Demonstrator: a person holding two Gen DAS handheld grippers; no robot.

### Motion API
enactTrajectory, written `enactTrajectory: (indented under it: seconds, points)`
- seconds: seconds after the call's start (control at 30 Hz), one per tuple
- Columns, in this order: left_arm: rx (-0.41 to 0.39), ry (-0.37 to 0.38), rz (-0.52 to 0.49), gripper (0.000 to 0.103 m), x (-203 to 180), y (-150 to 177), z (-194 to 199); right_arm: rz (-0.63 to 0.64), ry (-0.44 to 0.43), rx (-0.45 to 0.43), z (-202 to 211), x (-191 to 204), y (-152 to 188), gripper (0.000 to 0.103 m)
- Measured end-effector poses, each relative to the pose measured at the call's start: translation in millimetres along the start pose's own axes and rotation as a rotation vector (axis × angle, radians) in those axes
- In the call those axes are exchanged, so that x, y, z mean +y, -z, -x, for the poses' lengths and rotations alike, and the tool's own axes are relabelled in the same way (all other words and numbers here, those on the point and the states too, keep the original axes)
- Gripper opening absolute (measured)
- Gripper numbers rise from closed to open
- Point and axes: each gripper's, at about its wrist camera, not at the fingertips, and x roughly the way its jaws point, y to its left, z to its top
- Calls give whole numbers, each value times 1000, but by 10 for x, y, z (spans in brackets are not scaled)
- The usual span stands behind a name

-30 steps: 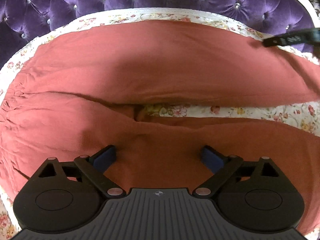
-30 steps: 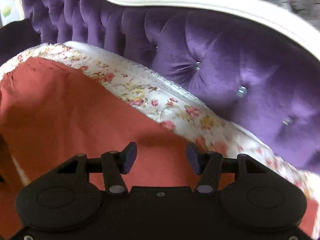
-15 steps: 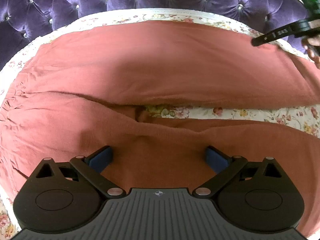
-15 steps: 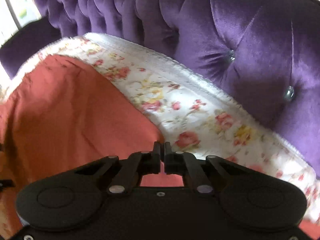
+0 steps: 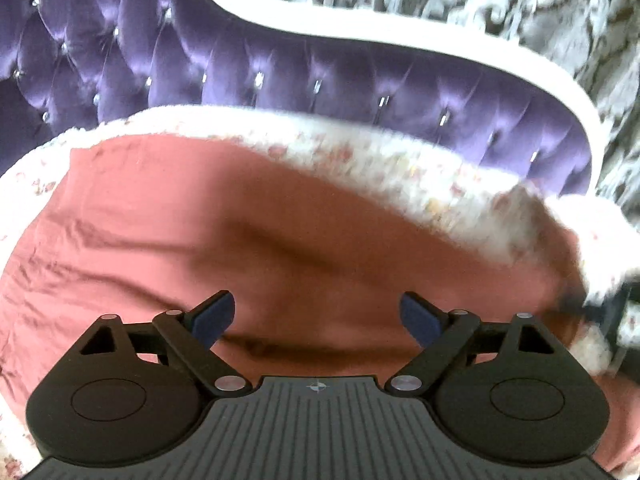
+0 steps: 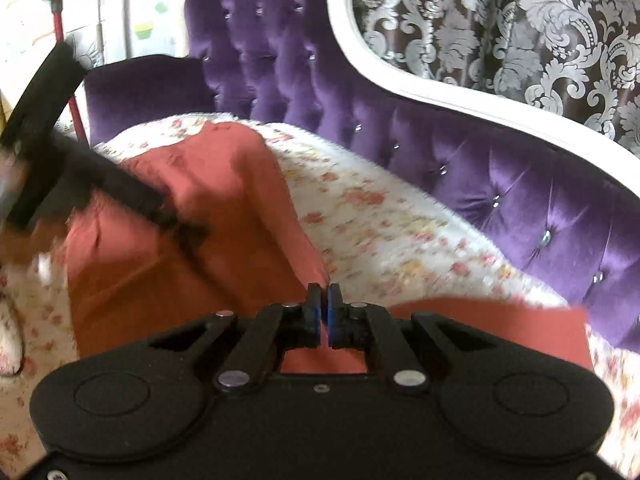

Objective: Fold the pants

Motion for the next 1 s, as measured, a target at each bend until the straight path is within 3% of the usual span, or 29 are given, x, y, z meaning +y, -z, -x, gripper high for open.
enactTrajectory:
  seconds: [0.2,0.4,0.5,0.53,0.6,0.67,0.8,0.9,1.0]
  points:
    - [26,82,63,91,-37,-205,-115,56,45,47,-140,370,328,9]
    - [113,-23,40,91,-101,-95,-369,40,88,26,-135,468,411,9]
    - [151,-34,50,89,-67,-75,-462,43,103,19,-118,519,425,9]
    - [166,-24,58,86,-59,-91,-495,39,108,17,-104,548,430,9]
    - [200,-13,71,15,-70,-105,-553,27,123,5,-85,534,399,9]
    - [190,7,88,13,-77,-113,-465,12,142,-21,-10,520,357,8]
    - [63,2,11,13,-150,-13,63,-6,146,-74,284,561,292,9]
    - [18,27,-9,13,-76,245,420,9,124,-74,491,699,318,9]
    - [35,40,4,13,56,609,526,-12,81,-41,532,822,431,10]
